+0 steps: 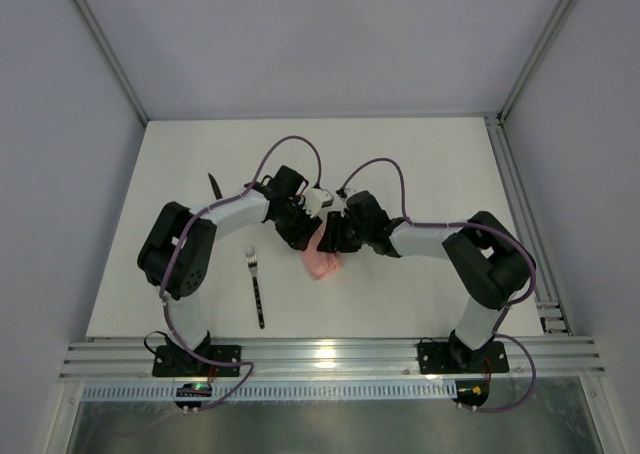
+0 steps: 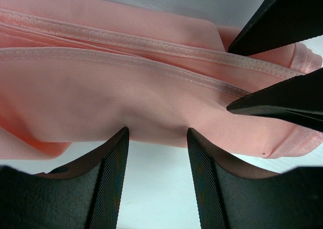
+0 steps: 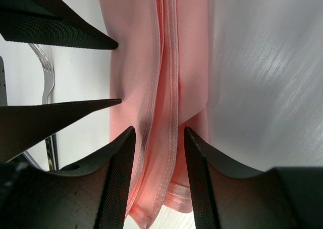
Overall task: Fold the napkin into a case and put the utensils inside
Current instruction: Stuff the top corner of the smaller-rectangle-folded napkin into the folded napkin.
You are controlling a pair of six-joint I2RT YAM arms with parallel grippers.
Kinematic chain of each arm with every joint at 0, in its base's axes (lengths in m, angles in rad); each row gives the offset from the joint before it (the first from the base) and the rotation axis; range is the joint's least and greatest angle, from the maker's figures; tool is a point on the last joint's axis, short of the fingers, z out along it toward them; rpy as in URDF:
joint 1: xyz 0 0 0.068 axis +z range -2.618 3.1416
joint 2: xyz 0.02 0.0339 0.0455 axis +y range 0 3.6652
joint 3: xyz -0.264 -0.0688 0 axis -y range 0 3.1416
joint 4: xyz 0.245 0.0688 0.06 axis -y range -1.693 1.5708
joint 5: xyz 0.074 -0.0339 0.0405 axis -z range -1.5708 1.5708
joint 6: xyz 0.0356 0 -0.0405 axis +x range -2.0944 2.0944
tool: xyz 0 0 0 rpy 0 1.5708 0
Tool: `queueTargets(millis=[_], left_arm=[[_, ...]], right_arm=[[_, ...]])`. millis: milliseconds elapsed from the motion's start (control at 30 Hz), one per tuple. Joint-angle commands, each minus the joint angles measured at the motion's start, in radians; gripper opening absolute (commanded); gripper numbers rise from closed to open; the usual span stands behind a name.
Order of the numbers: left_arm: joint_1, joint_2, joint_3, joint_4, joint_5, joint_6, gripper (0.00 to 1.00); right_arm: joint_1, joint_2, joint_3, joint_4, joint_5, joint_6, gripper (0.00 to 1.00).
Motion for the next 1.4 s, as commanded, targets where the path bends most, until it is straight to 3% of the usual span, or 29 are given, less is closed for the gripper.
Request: queueTargets(millis=[0, 400, 567, 700, 1100, 1367], left_arm=[[-0.005, -0.026, 0.024, -0.008, -0.011, 0.001, 0.52], [-0.005, -0.025, 0.024, -0.005, -0.005, 0.001, 0.52], [0.001, -0.037, 0.032, -0.007, 0.006, 0.000, 0.53], [0.012, -0.069, 0.043, -0.013, 0.024, 0.003, 0.53], [0.010, -0.111, 0.055, -0.064, 0.098, -0.005, 0.59], [-0.042, -0.171, -0.048, -0.018, 0.063, -0.039, 0.65]], right_arm=[[0.006, -0.013, -0.003, 0.008, 0.012, 0.001, 0.48], [0.008, 0.076, 0.031, 0.122, -0.072, 0.027, 0.46], [0.006, 0.070, 0.034, 0.145, -0.086, 0.021, 0.16], [0.008, 0.046, 0.025, 0.165, -0.088, 0.006, 0.05], [0.008, 0.003, 0.004, 0.284, -0.111, 0.046, 0.04], [0.006, 0.035, 0.004, 0.286, -0.080, 0.107, 0.04]])
